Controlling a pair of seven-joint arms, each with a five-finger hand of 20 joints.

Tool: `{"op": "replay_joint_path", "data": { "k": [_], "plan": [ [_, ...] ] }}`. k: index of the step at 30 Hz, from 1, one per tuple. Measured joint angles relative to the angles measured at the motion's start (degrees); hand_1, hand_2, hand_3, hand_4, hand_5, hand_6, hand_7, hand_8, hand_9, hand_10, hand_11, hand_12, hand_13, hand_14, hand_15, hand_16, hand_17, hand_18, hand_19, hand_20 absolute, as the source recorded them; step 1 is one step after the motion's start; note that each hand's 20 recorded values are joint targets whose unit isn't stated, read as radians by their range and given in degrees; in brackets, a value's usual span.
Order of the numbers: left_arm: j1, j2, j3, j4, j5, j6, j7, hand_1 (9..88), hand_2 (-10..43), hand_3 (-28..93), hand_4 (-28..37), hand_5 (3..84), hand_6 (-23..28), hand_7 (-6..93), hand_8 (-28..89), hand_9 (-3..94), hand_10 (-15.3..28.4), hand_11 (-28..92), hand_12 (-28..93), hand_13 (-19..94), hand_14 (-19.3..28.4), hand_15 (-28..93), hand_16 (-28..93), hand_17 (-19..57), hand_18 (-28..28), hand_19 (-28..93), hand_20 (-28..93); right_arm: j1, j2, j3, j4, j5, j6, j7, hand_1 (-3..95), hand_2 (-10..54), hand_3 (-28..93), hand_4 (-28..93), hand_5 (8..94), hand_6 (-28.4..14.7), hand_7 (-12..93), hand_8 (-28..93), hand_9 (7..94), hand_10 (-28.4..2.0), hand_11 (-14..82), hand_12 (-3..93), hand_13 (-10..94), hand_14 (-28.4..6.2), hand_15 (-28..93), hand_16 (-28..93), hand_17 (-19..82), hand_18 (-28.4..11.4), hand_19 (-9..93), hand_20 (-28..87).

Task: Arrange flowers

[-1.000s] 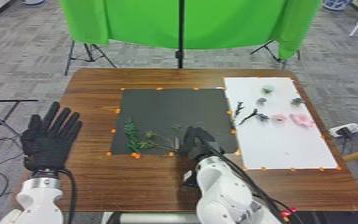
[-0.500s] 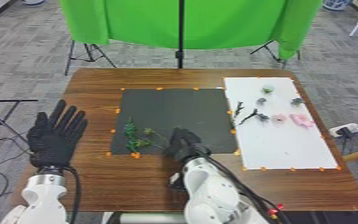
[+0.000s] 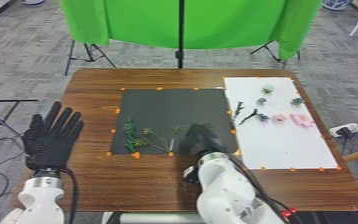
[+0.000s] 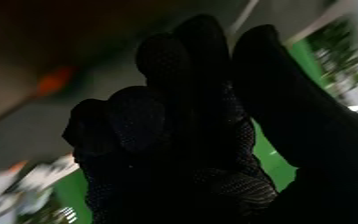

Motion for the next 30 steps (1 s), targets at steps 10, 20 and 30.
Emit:
{"op": "replay_joint_path", "data": {
  "k": [10, 20, 30],
  "plan": [
    [1.37, -0.27, -0.54, -0.62, -0.22, 0.0, 0.99, 23.2, 11.7, 76, -28.3, 34.4, 8.3, 7.1, -9, 27.5, 14.7, 10, 7, 19, 15.0, 17, -3, -8.5, 12.0, 24, 8, 1.46, 6.35, 9.05, 1.27, -9.21, 10.46, 2.68, 37.0, -9.5, 83, -27, 58.7, -8.5, 44, -16, 57.0, -23.7, 53.1, 26.4, 57, -20.2, 82, 27, 36, -28.4, 93, 60],
    [1.71, -0.35, -0.54, -0.73, -0.25, 0.0, 1.04, 23.4, 11.8, 76, -28.3, 34.5, 8.4, 7.0, -9, 27.4, 14.7, 11, 8, 19, 15.1, 17, -3, -8.7, 12.1, 24, 8, 5.99, 9.21, 10.09, 7.45, -9.42, 4.29, 3.21, 34.2, -9.5, 76, -28, 67.0, -7.8, 43, -14, 62.7, -23.6, 52.9, 27.8, 60, -20.6, 81, 27, 36, -28.4, 93, 61],
    [1.71, -0.5, -0.48, -0.73, -0.16, 0.16, 0.97, 23.4, 11.9, 76, -28.3, 34.6, 8.5, 6.9, -9, 27.5, 15.0, 10, 7, 19, 15.2, 17, -3, -8.8, 12.1, 24, 7, 9.19, 8.38, 8.03, 13.51, -13.76, -3.9, 2.79, 22.5, -9.5, 64, -28, 68.1, -10.1, 32, -10, 60.7, -25.5, 51.9, 29.8, 58, -21.9, 81, 28, 36, -28.4, 93, 64]
  ]
}}
